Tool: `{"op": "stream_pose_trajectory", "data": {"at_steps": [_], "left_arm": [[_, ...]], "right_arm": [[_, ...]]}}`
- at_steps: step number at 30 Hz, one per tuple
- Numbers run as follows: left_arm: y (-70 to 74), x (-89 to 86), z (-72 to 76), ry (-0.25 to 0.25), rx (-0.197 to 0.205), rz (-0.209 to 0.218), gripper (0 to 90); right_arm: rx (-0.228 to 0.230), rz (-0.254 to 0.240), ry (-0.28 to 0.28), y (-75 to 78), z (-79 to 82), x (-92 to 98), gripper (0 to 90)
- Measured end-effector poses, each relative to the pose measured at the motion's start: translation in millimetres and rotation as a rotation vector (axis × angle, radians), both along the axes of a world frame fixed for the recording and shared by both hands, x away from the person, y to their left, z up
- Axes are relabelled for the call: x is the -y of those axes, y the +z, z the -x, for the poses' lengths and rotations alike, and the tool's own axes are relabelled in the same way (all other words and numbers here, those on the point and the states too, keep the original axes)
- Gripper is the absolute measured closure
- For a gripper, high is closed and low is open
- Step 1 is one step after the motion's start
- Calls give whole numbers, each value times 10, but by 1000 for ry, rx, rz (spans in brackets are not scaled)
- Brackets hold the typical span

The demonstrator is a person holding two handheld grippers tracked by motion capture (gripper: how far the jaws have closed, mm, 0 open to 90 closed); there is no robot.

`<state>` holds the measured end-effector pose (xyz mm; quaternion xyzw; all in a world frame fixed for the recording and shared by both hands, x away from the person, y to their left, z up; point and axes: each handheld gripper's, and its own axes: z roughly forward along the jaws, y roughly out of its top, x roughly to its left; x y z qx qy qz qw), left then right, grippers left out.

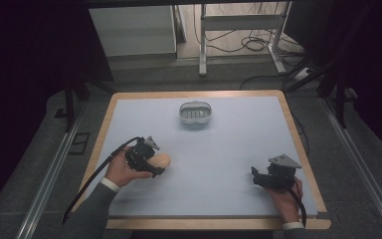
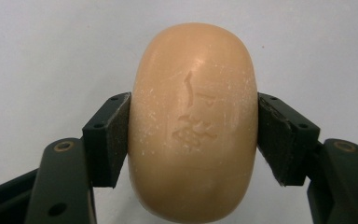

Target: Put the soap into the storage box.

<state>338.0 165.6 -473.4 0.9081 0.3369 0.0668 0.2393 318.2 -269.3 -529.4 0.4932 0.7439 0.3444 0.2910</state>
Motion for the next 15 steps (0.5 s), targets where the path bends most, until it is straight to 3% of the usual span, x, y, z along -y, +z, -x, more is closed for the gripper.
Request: {"op": "stream_pose_trajectory", "data": {"at_steps": [15], "left_arm": [[80,48,-70,-1,16,3,324]], "right_arm": [[0,1,0,-1,-1,-3,71]]}}
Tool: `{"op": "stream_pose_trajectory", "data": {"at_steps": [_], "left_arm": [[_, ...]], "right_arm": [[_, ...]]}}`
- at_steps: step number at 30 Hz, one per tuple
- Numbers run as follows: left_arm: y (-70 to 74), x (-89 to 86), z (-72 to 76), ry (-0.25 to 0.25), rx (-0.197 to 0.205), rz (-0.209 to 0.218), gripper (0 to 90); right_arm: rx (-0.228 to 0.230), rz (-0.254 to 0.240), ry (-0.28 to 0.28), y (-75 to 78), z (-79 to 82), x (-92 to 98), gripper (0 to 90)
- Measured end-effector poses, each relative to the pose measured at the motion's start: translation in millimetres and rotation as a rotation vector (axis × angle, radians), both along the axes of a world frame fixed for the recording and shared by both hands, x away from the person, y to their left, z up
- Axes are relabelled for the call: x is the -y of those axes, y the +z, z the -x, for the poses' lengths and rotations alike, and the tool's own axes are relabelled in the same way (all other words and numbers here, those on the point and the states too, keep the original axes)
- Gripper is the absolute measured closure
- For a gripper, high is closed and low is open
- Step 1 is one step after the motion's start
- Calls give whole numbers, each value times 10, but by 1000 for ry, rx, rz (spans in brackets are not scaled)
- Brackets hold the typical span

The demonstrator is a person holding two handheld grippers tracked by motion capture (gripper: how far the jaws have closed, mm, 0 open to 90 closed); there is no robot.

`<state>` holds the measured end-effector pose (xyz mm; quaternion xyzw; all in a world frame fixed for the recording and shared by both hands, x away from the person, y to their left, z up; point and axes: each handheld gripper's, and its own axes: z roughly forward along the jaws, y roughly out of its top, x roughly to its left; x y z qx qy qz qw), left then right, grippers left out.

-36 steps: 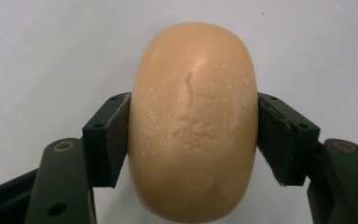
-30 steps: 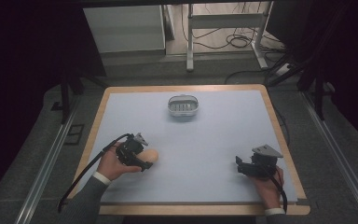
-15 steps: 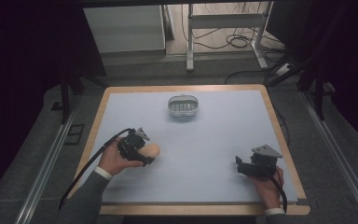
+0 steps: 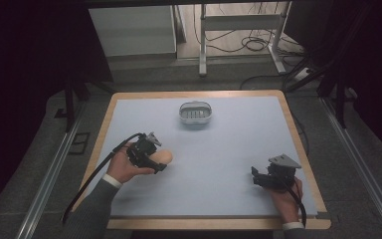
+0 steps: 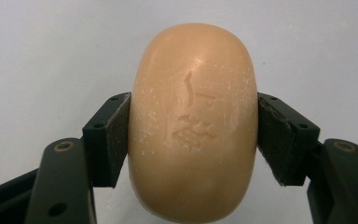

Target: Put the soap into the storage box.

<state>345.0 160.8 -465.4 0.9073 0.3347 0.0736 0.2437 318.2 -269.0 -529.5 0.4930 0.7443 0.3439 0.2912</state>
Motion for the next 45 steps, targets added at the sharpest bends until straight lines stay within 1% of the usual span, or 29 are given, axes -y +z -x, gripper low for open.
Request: {"op": "stream_pose_trajectory", "data": {"at_steps": [3,5,12,14,24,30,32,37,45], "left_arm": [[13,15,-18,-2,3,-2,323],[17,24,-27,-1,3,7,323],[34,47,-53,-5,6,1,324],[44,54,-61,-8,8,-7,324],[71,78,-101,-9,11,-9,323],[71,71,-130,-2,11,-2,324],[66,71,-141,2,9,7,324],[71,78,-168,-4,8,-4,324],[105,126,-208,-12,12,-8,324]], "right_arm": [[0,0,-1,0,1,-1,71],[0,0,-1,0,1,0,71],[0,1,-1,-1,-1,-1,70],[0,1,-1,0,0,-1,71],[0,1,-2,0,0,-1,70],[0,6,-1,-1,-1,-3,71],[-1,6,-2,-1,-2,-3,71],[-2,6,-2,-2,-3,-3,71],[-3,5,-4,-2,-5,-2,71]]}}
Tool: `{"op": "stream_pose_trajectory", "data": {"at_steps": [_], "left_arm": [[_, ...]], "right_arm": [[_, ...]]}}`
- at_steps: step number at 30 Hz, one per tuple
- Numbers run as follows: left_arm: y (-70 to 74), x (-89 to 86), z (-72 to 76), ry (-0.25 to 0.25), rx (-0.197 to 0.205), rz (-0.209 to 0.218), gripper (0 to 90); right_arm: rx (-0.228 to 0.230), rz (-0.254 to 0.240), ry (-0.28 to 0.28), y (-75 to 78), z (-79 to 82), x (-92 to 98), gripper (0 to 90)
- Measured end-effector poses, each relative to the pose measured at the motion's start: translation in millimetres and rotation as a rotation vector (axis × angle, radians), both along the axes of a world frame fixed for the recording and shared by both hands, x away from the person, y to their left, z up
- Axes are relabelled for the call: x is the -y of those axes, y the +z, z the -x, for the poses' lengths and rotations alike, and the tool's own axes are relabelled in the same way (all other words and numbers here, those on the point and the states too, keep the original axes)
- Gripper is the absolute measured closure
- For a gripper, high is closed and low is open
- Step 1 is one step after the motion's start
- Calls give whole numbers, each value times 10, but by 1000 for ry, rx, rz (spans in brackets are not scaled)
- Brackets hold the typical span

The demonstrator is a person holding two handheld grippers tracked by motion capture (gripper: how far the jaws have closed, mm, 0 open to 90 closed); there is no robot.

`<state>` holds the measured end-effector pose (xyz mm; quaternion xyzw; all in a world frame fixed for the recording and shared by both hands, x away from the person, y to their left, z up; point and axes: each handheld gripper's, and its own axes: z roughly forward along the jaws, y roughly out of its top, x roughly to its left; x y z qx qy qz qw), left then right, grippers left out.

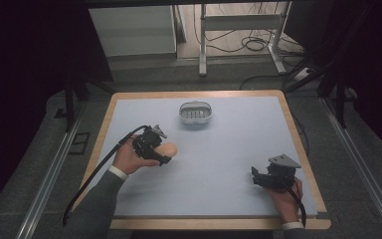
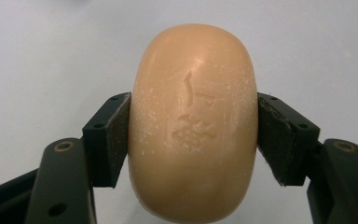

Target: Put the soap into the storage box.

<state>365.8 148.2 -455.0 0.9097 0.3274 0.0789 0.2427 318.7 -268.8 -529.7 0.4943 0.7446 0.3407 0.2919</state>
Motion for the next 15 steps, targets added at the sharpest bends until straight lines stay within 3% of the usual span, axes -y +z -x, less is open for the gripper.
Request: {"op": "stream_pose_trajectory", "data": {"at_steps": [15], "left_arm": [[44,26,-71,4,10,-2,324]], "right_arm": [[-1,1,0,-1,-2,2,70]]}}
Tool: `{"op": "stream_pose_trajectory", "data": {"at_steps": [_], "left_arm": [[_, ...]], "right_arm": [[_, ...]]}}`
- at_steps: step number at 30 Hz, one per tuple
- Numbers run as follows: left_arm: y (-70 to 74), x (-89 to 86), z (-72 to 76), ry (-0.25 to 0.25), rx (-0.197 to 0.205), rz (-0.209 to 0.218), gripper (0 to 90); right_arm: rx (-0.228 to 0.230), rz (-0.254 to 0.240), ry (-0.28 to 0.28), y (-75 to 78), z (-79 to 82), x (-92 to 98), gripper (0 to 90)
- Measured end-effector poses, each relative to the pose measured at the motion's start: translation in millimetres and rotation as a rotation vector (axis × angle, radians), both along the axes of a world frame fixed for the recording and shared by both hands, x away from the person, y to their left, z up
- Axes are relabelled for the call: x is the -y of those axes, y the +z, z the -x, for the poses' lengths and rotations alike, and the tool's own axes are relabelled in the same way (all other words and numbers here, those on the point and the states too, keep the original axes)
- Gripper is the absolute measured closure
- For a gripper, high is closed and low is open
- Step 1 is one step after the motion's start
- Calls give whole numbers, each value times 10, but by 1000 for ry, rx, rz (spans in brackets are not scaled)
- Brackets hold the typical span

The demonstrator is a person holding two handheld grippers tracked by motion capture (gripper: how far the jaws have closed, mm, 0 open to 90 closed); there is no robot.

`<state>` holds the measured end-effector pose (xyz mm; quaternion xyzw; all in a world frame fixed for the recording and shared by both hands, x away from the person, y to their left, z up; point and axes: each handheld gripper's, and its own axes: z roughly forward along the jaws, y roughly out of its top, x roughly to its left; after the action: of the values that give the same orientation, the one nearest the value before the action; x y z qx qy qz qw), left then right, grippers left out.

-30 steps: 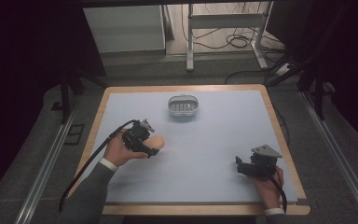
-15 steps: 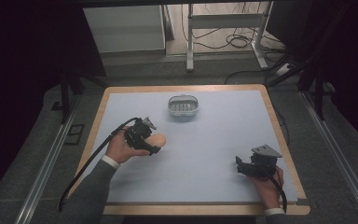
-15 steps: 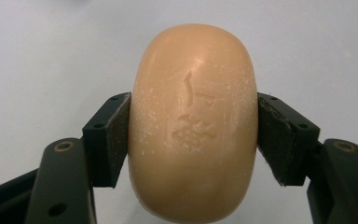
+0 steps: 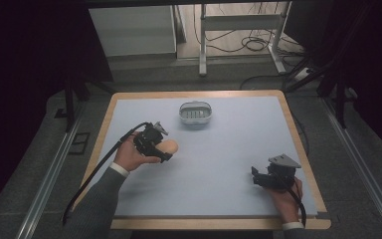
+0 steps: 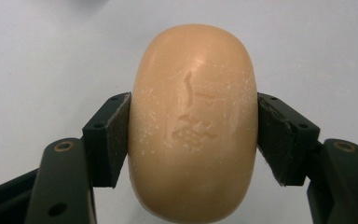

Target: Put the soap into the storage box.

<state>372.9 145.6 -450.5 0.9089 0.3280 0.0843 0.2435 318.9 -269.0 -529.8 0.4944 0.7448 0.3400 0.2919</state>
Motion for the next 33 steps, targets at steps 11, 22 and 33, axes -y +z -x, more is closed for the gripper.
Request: {"op": "stream_pose_trajectory", "data": {"at_steps": [11,22,33], "left_arm": [[33,41,-41,0,10,4,324],[55,51,-94,3,10,1,324],[90,82,-158,4,14,1,324]], "right_arm": [[-2,-2,1,0,-1,1,71],[-2,-3,0,1,0,2,70],[-4,-2,-1,1,-2,2,71]]}}
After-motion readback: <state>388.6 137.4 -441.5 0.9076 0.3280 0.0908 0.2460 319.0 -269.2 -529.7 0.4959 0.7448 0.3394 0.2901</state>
